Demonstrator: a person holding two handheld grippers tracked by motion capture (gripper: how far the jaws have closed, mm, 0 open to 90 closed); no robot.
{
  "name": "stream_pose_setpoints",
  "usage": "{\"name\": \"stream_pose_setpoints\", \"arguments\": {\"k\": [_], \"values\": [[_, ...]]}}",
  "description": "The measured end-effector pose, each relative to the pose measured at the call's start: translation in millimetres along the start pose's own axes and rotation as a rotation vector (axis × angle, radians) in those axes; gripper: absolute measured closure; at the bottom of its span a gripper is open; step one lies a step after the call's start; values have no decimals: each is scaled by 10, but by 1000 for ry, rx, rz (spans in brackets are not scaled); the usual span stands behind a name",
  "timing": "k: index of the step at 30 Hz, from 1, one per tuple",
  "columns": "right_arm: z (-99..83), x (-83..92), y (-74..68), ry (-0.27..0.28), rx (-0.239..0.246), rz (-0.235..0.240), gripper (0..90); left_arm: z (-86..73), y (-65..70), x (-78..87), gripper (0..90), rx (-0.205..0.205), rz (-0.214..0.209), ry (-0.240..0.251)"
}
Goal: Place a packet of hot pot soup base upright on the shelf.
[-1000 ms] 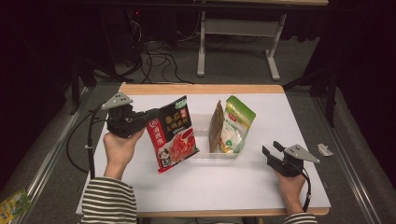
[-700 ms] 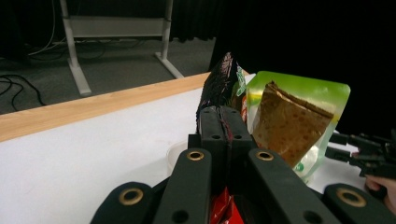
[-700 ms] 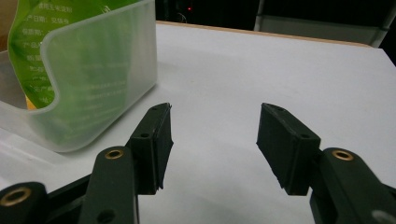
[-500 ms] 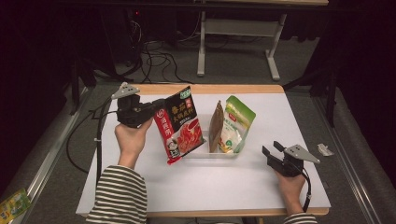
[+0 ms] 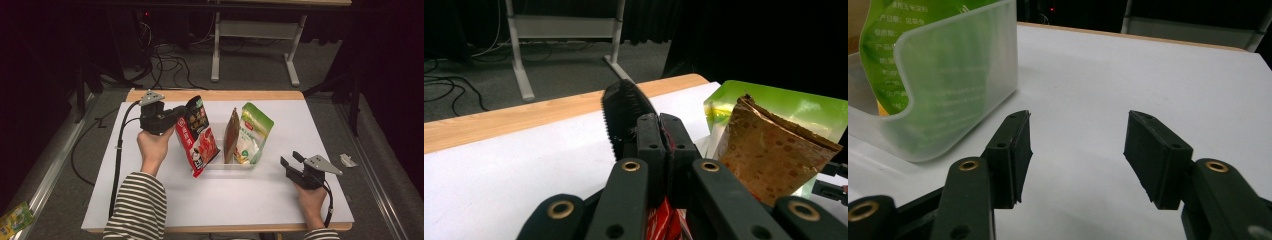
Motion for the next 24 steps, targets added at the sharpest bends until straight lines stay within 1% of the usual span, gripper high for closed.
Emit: {"name": "stream_pose_setpoints", "arguments": {"k": [2,3,4,5,6,8,9,10,13,14,15,16,17,18,20,21,22,23,24], "values": [[-2,1,-2,-1,-5,-2,437,-5,-8,0,849,0,-1,-2],[-2,1,-2,-1,-5,-2,437,-13,-17,1,849,-4,2,-6],[-2,1,-2,-2,-5,-1,437,-31,-48,13,805,-8,9,-5],[-2,1,-2,-2,-5,-1,437,-31,-48,13,786,-8,9,-5],[-2,0,-2,-3,-3,-2,437,-50,-87,24,770,-1,7,-5],[-1,-1,-2,-3,-1,-2,437,-60,-100,26,740,3,7,-7],[-3,-1,-4,-5,-3,0,437,-72,-114,29,740,4,9,-10],[-3,-1,-2,-4,-2,-2,437,-79,-127,37,686,11,10,-11],[-3,-1,-3,-5,-1,-1,437,-86,-139,46,604,6,22,-15],[-2,-1,-3,-5,-1,-1,437,-93,-143,50,604,1,32,-17],[-3,-1,-3,-5,-1,-1,437,-102,-148,55,569,-6,35,-23],[-3,-1,-3,-5,0,-2,437,-113,-153,60,513,-14,44,-27],[-3,-1,-3,-5,0,-2,437,-120,-155,66,513,-19,48,-29],[-3,-3,-3,-6,1,-2,437,-138,-154,90,470,-21,53,-33],[-3,-3,-5,-5,1,0,437,-148,-151,108,439,-18,49,-34],[-2,-3,-5,-5,1,1,437,-182,-149,137,421,-19,55,-42],[-2,-3,-5,-5,1,1,437,-182,-149,137,410,-19,55,-42],[-2,-3,-5,-5,1,0,437,-207,-151,150,410,-24,58,-52],[-3,-3,-4,-6,2,-2,437,-269,-148,178,392,-17,51,-65]]}}
Point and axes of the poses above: each handheld gripper's, and its own axes: x roughly backward along the jaws, z roughly out of its top, y roughly to its right, the point moved 9 cm from there along -x, roughly forward along the jaws, and after that the axes turned 14 degrees about z, right-handed, at the moved point
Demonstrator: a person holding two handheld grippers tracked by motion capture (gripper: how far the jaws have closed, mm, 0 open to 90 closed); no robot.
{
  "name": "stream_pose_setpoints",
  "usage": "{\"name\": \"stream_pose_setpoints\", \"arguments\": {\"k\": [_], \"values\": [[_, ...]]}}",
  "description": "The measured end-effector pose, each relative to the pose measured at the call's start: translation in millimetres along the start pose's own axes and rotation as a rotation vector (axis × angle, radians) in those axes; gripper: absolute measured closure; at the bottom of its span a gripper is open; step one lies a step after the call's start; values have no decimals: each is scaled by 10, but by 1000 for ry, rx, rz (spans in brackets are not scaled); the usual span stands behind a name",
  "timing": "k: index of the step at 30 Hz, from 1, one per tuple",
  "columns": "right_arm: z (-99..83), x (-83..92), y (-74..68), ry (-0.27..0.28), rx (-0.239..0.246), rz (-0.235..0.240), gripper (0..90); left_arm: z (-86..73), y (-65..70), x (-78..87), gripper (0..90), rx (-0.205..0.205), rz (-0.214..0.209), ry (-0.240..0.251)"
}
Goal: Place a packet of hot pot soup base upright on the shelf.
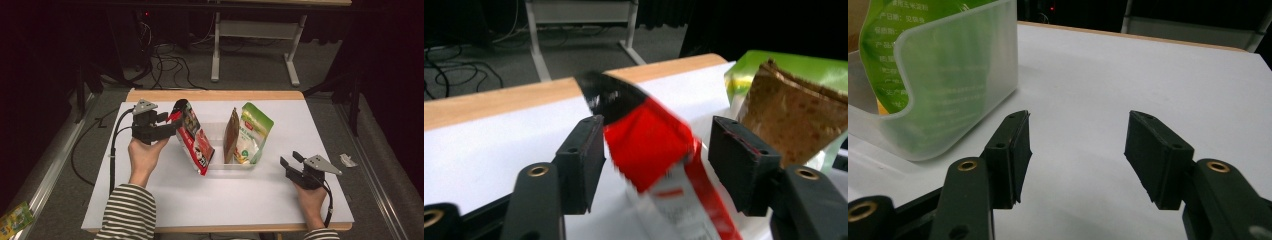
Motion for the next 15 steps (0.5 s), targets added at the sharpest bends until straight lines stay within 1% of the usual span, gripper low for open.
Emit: {"name": "stream_pose_setpoints", "arguments": {"k": [1,3,5,6,7,10,11,12,13,15], "values": [[0,0,0,0,0,0,437,0,0,0,387,0,0,0],[0,-1,0,-1,0,0,437,-61,5,15,381,7,-5,-20],[0,-2,0,-1,4,0,437,-138,19,31,368,-1,-8,-35],[0,-2,-1,-2,4,0,437,-212,52,44,362,-6,-19,-50],[0,-2,-1,-2,4,0,437,-212,52,44,363,-6,-19,-50],[-1,-3,0,-4,5,0,437,-326,125,41,363,-28,-26,-75],[-1,-3,0,-3,3,-1,437,-405,169,29,363,-45,-28,-94],[-1,-2,0,-4,5,0,437,-441,194,20,364,-46,-32,-100],[-1,-2,0,-4,5,0,437,-441,194,20,365,-46,-32,-100],[0,-3,0,-3,6,2,437,-515,233,4,368,-62,-36,-116]]}}
Point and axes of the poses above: each handheld gripper's, and its own axes: x roughly backward along the jaws, z roughly out of its top, y roughly to its right, the point moved 9 cm from there along -x, roughly forward along the jaws, and after that the axes turned 14 degrees about z, right-handed, at the moved point
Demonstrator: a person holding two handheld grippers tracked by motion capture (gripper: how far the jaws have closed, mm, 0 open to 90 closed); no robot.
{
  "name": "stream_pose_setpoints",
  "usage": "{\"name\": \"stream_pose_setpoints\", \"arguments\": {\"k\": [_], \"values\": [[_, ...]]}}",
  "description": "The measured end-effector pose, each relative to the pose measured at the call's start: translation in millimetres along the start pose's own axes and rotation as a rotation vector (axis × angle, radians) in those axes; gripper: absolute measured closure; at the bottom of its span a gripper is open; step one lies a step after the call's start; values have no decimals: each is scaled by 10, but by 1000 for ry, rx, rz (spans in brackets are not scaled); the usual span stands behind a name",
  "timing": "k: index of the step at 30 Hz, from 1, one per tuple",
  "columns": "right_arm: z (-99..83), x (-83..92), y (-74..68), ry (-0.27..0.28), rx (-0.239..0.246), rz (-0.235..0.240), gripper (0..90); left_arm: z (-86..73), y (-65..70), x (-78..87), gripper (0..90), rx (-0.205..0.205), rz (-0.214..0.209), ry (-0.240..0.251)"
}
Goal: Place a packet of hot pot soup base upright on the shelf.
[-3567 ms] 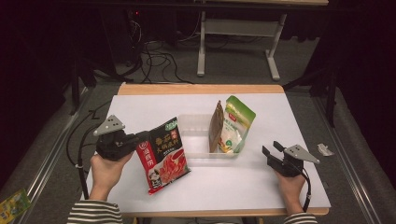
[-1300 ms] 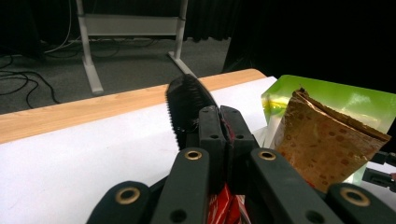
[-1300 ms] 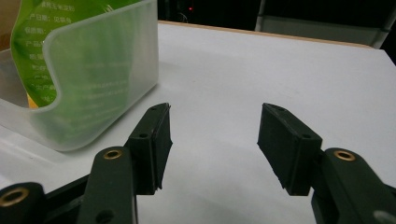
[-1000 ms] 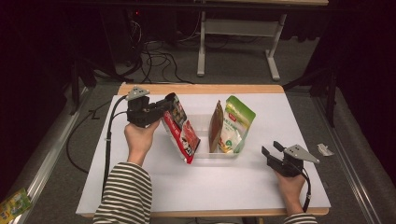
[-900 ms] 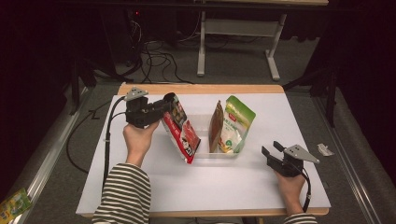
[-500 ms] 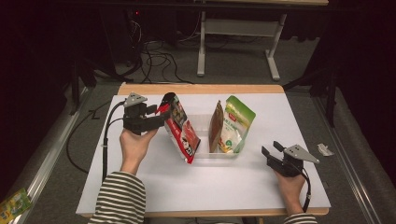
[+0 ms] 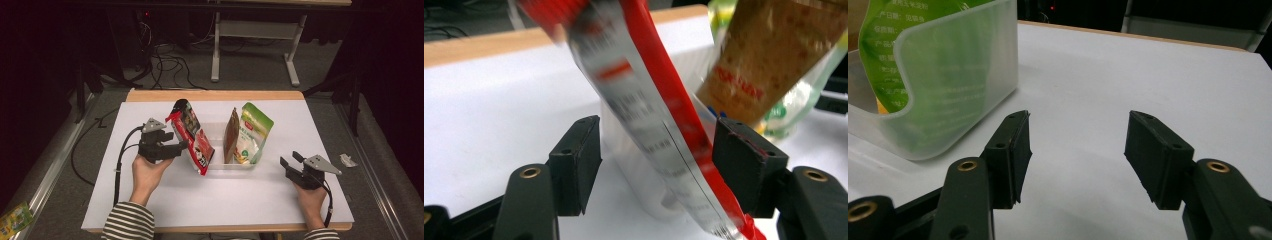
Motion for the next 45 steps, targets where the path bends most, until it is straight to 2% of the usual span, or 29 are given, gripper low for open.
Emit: {"name": "stream_pose_setpoints", "arguments": {"k": [1,7,15,24,38,45], "values": [[-1,0,0,-1,-1,0,437,-66,44,-26,387,-12,-3,-17],[-1,0,0,0,-1,0,436,-214,151,-86,407,-23,-27,-50],[-1,-2,2,-2,-3,-3,436,-210,232,-145,366,-28,-31,-48],[-1,-1,2,-1,-2,-4,436,-206,244,-163,356,-29,-21,-49],[0,1,-1,2,-6,-1,434,-195,261,-233,374,-34,-15,-61],[-1,0,-1,1,-5,0,432,-197,260,-298,401,-59,-10,-72]]}}
Point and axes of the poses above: each handheld gripper's, and its own axes: x roughly backward along the jaws, z roughly out of its top, y roughly to its right, the point moved 9 cm from there along -x, roughly forward along the jaws, and after that the axes turned 14 degrees about z, right-handed, at the moved point
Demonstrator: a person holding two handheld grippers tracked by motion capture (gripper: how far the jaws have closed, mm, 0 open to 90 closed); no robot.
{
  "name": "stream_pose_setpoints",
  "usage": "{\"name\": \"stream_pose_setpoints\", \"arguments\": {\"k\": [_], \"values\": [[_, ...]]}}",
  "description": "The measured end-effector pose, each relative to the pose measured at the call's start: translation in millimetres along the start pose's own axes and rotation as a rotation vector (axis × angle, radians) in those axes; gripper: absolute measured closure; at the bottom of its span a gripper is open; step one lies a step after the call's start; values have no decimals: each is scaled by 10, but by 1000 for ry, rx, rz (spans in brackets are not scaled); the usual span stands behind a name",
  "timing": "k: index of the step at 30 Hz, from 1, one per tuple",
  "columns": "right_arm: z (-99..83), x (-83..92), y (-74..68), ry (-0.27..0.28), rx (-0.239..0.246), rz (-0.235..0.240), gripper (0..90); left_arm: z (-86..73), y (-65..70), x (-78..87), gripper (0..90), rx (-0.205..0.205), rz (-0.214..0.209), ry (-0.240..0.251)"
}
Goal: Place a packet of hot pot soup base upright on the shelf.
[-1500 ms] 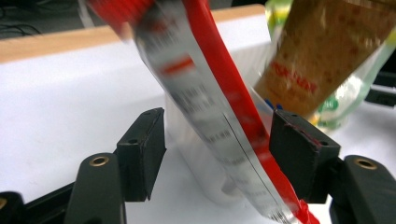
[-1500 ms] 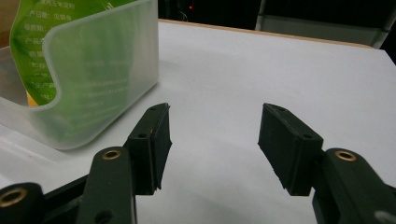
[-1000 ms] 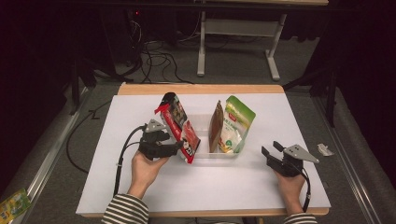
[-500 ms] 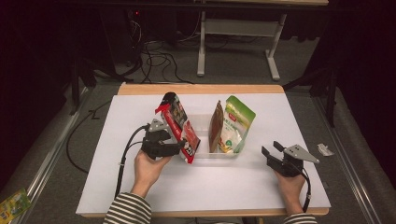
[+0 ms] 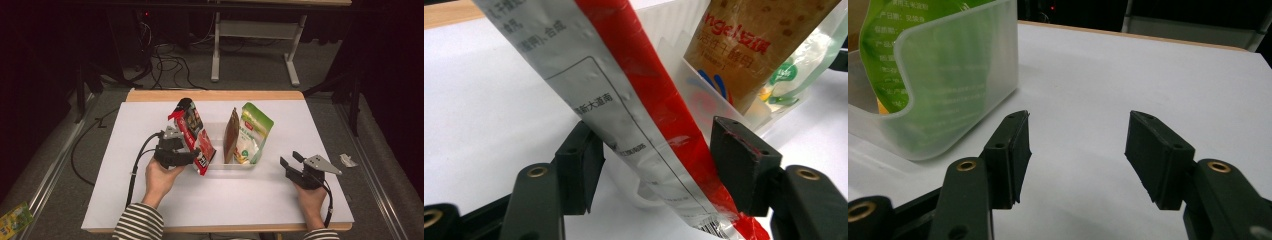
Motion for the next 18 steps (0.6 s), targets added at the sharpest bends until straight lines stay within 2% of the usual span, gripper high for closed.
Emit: {"name": "stream_pose_setpoints", "arguments": {"k": [5,18], "values": [[0,0,0,0,-2,0,432,2,-9,-23,418,-6,-1,-5],[0,-1,2,-1,-1,2,431,99,36,-137,466,-61,33,18]]}}
Point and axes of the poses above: each handheld gripper's, and its own axes: x roughly backward along the jaws, z roughly out of its top, y roughly to its right, the point moved 9 cm from there along -x, roughly forward along the jaws, and after that the axes turned 14 degrees about z, right-handed, at the moved point
